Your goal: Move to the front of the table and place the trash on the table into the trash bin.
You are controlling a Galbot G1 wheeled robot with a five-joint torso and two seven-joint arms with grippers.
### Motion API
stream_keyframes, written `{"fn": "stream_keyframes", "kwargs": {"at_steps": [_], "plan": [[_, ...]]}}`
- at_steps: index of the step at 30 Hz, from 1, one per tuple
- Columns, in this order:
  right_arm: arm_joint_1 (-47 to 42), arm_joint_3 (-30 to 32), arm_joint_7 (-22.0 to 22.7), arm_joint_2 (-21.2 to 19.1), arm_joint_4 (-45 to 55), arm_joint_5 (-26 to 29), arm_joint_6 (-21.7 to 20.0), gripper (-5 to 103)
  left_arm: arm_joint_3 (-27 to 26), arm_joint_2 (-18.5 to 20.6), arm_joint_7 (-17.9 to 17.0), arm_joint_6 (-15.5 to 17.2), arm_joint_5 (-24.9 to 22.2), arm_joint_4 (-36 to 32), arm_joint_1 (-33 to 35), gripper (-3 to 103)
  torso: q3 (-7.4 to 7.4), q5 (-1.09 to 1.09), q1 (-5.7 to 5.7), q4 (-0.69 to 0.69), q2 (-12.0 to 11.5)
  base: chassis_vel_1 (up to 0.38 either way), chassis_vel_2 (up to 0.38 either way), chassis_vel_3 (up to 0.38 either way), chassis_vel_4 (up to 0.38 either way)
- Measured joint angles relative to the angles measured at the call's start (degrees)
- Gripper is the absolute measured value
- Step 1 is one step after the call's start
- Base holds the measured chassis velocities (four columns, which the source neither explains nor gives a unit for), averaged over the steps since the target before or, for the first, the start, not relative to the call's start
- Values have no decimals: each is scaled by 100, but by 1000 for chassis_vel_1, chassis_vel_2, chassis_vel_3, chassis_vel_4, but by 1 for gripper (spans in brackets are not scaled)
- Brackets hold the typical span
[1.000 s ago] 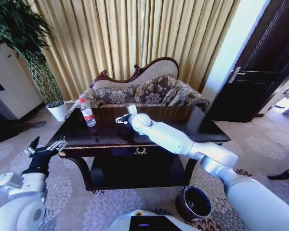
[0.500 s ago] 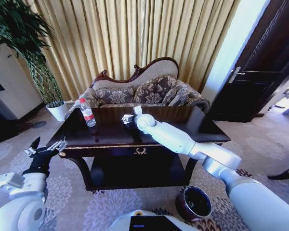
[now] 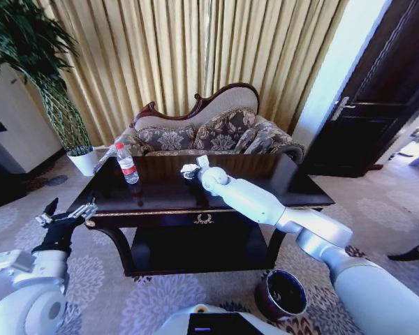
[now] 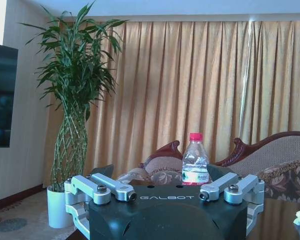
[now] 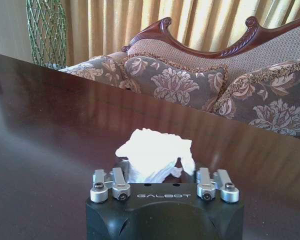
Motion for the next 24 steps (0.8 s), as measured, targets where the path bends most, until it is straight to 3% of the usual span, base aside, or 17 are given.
{"fn": "stream_keyframes", "kwargs": {"at_steps": [1, 2, 4, 6, 7, 14, 24], "plan": [[0, -3, -4, -12, 10, -1, 2, 60, 4, 0, 0, 0, 0, 8, -4, 100, 0, 0, 0, 0, 0, 0, 0, 0, 0], [0, -6, -6, -28, 18, -1, 8, 49, 11, -1, 0, -1, 0, 19, -9, 100, 0, 0, 0, 0, 0, 0, 0, 0, 0], [0, -7, -10, -48, 29, -2, 11, 49, 19, -4, 0, -2, 0, 27, -11, 100, 0, 0, 0, 0, 0, 0, 0, 0, 0], [0, -9, -15, -90, 54, -2, 15, 37, 26, -6, 0, -2, 0, 37, -14, 100, 0, 0, 0, -1, 0, 0, 0, 0, 0], [0, -9, -15, -90, 54, -2, 15, 37, 26, -6, 0, -2, 0, 37, -14, 100, 0, 0, 0, -1, 0, 0, 0, 0, 0], [-18, 1, -23, -166, 165, 0, 17, 5, 32, 21, 6, -11, 22, 73, -21, 100, 0, 0, 0, 0, 0, 0, 0, 0, 0], [-55, 9, -22, -245, 249, 9, 21, 0, 39, -1, 19, -13, 13, 73, -23, 100, 0, 0, 0, -1, 0, 0, 0, 0, 0]]}}
